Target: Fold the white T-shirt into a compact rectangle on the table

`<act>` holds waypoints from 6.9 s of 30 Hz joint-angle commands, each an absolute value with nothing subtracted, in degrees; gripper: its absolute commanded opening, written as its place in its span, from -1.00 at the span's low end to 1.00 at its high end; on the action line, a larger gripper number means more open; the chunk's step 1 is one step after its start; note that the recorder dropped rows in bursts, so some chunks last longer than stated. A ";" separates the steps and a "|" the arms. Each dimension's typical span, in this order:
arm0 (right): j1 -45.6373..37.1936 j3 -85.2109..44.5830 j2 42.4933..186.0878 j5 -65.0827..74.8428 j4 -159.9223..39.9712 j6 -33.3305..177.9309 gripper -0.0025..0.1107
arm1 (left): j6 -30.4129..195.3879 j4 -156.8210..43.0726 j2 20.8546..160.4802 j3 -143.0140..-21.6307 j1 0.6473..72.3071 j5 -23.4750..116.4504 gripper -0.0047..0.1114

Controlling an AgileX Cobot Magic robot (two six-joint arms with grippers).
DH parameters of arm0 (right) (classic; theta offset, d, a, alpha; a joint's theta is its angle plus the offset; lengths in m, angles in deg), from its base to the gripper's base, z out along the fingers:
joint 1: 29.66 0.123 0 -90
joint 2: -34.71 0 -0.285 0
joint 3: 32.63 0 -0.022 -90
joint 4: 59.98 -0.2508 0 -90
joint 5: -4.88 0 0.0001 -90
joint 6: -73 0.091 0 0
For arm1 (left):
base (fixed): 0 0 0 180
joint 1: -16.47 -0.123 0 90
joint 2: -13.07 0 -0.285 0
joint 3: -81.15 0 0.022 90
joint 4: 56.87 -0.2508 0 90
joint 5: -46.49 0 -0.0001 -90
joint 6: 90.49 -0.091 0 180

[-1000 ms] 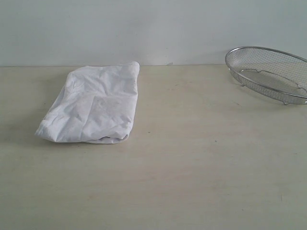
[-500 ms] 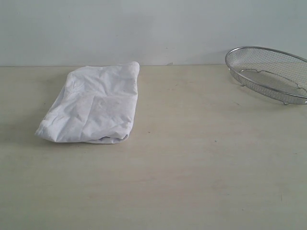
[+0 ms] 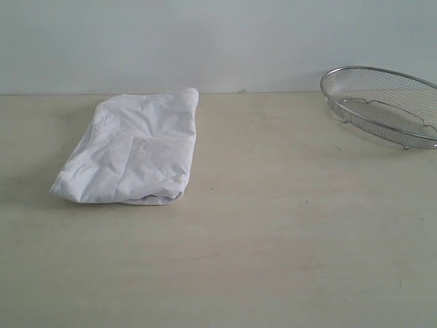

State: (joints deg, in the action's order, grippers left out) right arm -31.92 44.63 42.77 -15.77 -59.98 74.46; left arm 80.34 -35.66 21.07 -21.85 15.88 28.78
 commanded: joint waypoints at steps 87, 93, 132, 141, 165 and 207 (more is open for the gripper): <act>-31.85 44.58 42.49 -15.51 -59.43 74.28 -0.96 | 86.42 -48.97 20.85 -21.63 15.60 29.88 -0.84; -31.85 44.58 42.49 -15.51 -59.43 74.28 -0.96 | 86.42 -48.97 20.85 -21.63 15.60 29.88 -0.84; -31.85 44.58 42.49 -15.51 -59.43 74.28 -0.96 | 86.42 -48.97 20.85 -21.63 15.60 29.88 -0.84; -31.85 44.58 42.49 -15.51 -59.43 74.28 -0.96 | 86.42 -48.97 20.85 -21.63 15.60 29.88 -0.84; -31.85 44.58 42.49 -15.51 -59.43 74.28 -0.96 | 86.42 -48.97 20.85 -21.63 15.60 29.88 -0.84; -31.85 44.58 42.49 -15.51 -59.43 74.28 -0.96 | 86.42 -48.97 20.85 -21.63 15.60 29.88 -0.84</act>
